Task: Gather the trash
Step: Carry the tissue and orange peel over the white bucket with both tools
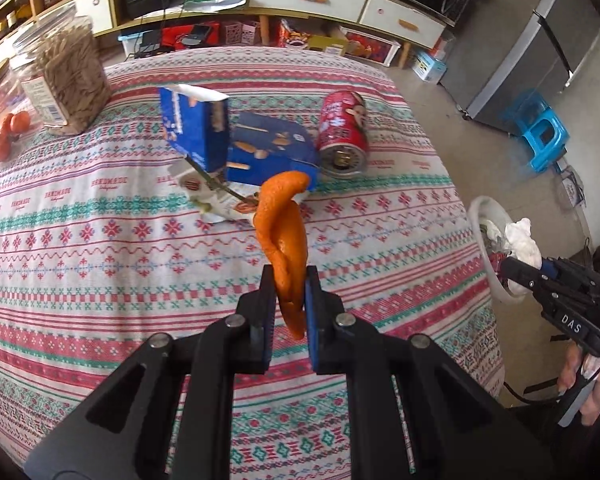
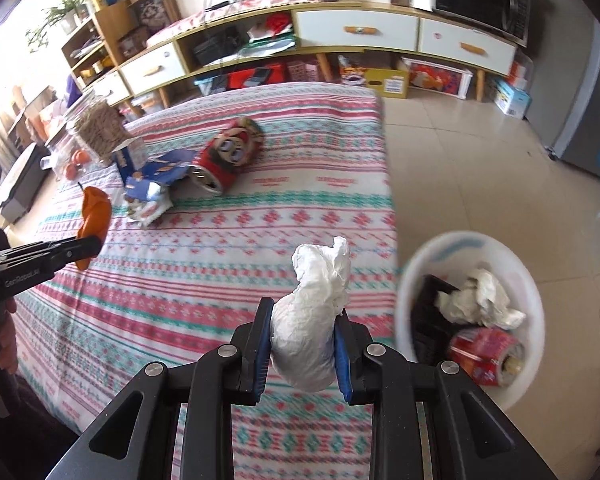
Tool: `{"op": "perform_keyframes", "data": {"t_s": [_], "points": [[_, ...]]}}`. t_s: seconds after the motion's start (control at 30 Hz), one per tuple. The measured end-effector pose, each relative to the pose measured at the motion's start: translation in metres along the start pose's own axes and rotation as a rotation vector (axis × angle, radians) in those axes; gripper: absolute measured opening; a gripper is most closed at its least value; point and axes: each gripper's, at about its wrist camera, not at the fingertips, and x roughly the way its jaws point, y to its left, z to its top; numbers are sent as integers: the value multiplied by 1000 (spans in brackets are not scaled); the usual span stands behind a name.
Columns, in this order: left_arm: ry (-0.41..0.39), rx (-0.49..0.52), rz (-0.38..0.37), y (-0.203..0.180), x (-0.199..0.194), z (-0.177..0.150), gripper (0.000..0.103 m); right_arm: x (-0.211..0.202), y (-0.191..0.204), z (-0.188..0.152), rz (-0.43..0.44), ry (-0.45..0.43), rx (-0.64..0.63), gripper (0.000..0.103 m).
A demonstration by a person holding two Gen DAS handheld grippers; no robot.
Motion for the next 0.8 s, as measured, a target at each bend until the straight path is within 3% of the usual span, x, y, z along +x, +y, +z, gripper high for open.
{"op": "perform_keyframes", "data": {"t_s": [0.47, 0.8], "points": [[34, 116, -57, -63, 12, -10, 14, -30, -89, -33, -73, -20, 168, 28], [47, 176, -82, -100, 23, -12, 14, -27, -135, -45, -106, 3, 248, 28]]}}
